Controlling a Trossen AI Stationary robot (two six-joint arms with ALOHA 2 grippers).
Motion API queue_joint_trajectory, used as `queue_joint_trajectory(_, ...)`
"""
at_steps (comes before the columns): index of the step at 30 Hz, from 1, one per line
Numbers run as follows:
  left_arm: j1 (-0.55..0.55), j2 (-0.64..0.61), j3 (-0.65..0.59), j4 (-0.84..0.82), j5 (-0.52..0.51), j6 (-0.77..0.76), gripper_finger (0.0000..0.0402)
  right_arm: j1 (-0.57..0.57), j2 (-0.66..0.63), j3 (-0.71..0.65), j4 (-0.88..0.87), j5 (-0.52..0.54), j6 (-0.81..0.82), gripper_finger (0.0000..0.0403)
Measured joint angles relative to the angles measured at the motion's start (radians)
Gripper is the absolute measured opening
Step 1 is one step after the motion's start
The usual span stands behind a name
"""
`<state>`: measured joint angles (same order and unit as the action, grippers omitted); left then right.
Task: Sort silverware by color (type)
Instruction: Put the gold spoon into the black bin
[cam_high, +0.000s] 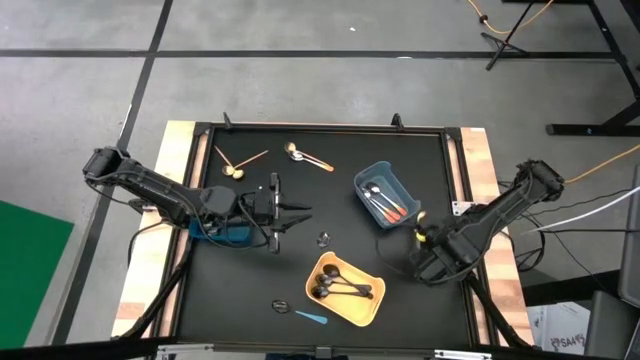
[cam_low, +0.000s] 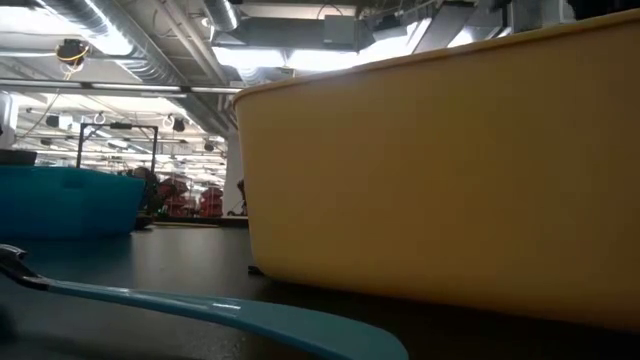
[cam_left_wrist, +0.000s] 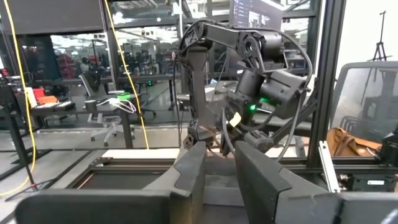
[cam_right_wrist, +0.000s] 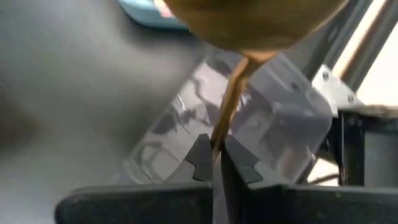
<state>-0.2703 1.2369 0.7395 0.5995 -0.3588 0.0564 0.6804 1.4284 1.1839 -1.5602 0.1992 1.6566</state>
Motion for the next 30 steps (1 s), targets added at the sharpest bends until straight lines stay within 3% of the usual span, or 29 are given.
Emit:
queue_joint_trajectory(9, 0.0, 0.0, 0.0, -0.002, 0.0, 0.0, 0.008, 0.0, 0.0, -0.13, 0.132, -0.157, -0.01, 0.0)
queue_joint_trajectory(16, 0.0, 0.0, 0.0, -0.002, 0.0, 0.0, 0.008, 0.0, 0.0, -0.256, 0.27, -0.196, -0.011, 0.0)
queue_joint_trajectory(30, 0.0, 0.0, 0.0, -0.002, 0.0, 0.0, 0.008, 0.0, 0.0, -0.351, 0.307, -0.263, -0.012, 0.0)
